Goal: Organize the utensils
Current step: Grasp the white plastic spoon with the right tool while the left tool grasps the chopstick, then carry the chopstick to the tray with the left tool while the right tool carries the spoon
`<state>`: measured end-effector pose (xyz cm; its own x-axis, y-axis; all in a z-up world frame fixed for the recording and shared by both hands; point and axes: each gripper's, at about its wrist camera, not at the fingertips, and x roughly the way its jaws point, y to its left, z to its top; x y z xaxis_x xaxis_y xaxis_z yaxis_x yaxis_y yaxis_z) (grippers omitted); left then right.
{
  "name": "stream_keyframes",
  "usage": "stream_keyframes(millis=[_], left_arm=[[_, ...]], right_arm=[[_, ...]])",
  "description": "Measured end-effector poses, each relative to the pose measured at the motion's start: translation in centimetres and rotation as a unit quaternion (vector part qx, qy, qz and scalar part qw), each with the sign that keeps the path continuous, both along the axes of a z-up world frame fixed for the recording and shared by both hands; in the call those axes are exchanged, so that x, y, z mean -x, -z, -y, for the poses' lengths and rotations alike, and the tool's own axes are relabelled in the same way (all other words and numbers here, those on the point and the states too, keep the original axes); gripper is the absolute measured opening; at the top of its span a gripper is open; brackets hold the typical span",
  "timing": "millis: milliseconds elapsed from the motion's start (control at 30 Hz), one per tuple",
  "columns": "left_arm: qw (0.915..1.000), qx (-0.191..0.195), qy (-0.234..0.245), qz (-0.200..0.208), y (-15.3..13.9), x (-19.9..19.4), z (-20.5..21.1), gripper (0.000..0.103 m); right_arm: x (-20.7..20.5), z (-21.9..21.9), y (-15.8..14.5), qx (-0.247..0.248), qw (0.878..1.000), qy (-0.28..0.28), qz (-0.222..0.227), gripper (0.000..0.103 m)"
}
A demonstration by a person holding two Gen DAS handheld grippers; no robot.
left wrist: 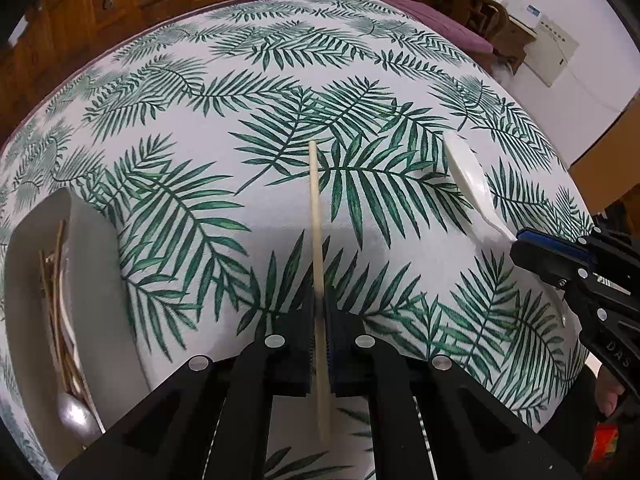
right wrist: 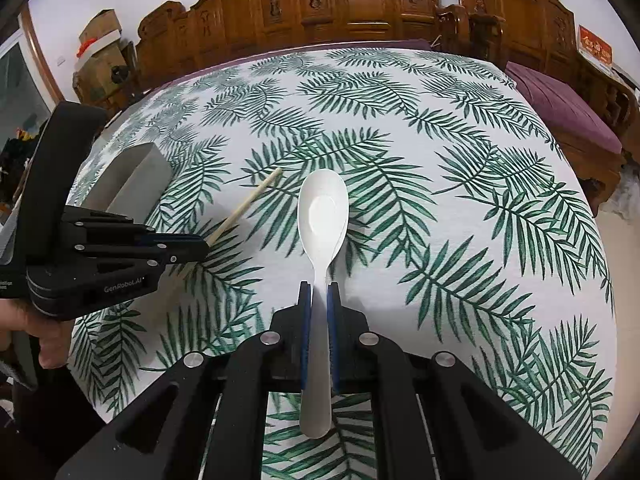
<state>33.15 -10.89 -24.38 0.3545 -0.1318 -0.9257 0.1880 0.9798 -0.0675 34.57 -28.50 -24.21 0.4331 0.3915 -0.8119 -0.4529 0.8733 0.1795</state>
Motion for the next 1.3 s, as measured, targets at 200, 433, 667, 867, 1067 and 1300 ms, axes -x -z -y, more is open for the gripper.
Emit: stream_keyframes(millis=[200,433,667,867,1067,1300], left_arm=[[0.9999,0.007,-0.004,0.012,-1.4,1.0,-1.2,0.004],[0.9989,0.013,-0.006,0.044,-4.6,2.5,-2.7,0.004],[0.9973,0.023,-0.013,0.069,-7.3,4.0,-4.9,0.004],[0.9956,0.029,-0.019,0.087,-9.1,5.0,-7.1,0.004],[0.9944,0.033,-0.026,0.097,-9.8,5.7,-8.9,0.004],[0.9937,0.028,-0.033,0.103,-10.1,6.3,-10.9,0.004]], right_arm=[[0.7,-1.0,-0.9,0.000,1.000,-0.005,0.004,0.010],[1.2,-2.7,-2.4,0.000,1.000,-0.016,0.015,0.009],[1.4,-4.6,-4.0,-0.005,0.999,-0.024,0.028,0.009],[1.5,-6.2,-5.0,-0.010,0.999,-0.030,0.036,0.009],[1.9,-7.6,-5.3,-0.013,0.999,-0.038,0.037,0.009],[2.1,-8.6,-5.3,-0.013,0.998,-0.041,0.036,0.009]])
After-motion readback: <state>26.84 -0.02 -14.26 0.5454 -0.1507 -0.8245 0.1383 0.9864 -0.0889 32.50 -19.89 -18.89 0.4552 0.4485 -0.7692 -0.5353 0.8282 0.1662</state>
